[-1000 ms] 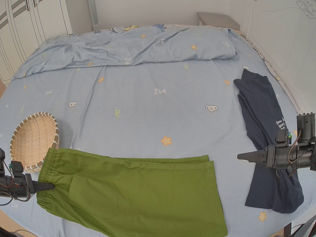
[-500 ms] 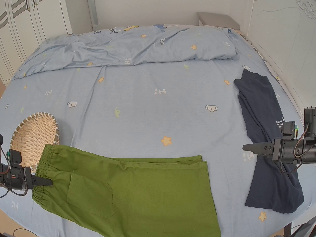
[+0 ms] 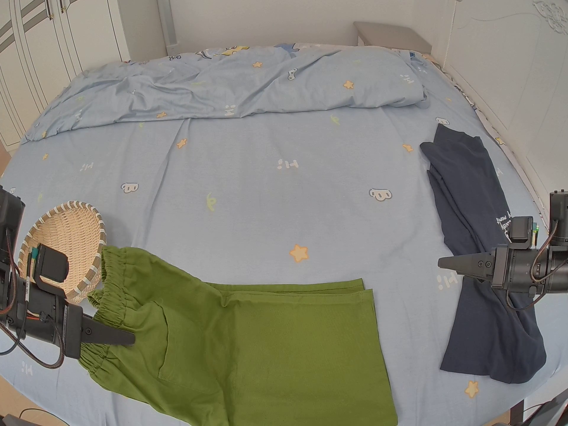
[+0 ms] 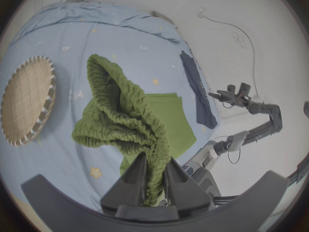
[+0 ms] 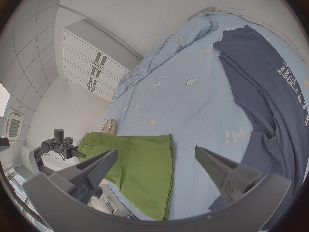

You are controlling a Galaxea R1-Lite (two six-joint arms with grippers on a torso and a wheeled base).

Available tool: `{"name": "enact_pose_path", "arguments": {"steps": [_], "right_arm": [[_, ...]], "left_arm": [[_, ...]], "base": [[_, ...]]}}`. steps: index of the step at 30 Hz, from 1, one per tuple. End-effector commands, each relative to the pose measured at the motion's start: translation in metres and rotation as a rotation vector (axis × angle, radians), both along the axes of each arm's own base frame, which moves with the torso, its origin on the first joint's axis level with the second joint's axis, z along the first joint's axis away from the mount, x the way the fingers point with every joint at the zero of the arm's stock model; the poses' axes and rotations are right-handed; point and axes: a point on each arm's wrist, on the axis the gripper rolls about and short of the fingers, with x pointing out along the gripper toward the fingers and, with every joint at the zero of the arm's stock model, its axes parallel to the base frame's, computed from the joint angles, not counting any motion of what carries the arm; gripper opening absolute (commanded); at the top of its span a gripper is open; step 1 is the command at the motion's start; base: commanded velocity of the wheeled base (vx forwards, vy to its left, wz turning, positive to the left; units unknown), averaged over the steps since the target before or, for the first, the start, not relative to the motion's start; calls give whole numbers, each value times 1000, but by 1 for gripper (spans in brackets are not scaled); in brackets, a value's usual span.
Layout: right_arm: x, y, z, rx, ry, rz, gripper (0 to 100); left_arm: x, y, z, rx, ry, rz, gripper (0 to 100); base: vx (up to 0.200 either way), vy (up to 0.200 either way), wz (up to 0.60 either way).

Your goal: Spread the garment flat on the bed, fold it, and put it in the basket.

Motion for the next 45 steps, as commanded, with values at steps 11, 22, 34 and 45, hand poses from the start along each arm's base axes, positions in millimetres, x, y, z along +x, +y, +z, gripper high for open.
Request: {"name": "enact_pose_path", "arguments": {"steps": [11,22,34,45], "right_arm": [[0,2,-4,-5,18,7,100],[2,2,-7,-10,24,7,100],[7,3,-14,-30,49,-11,100],[8,4,-14,-30,50,-7,100]], "left_arm": [[24,-96,13,64,-6,-198,0],[30,-148,-15,98,17,-202,0],[31,-176,-24,70,-23,-270,0],[26,-196,-36,77,-24,-333,0]], "base": [[0,0,0],[0,0,0],[0,0,0],[0,0,0]]}}
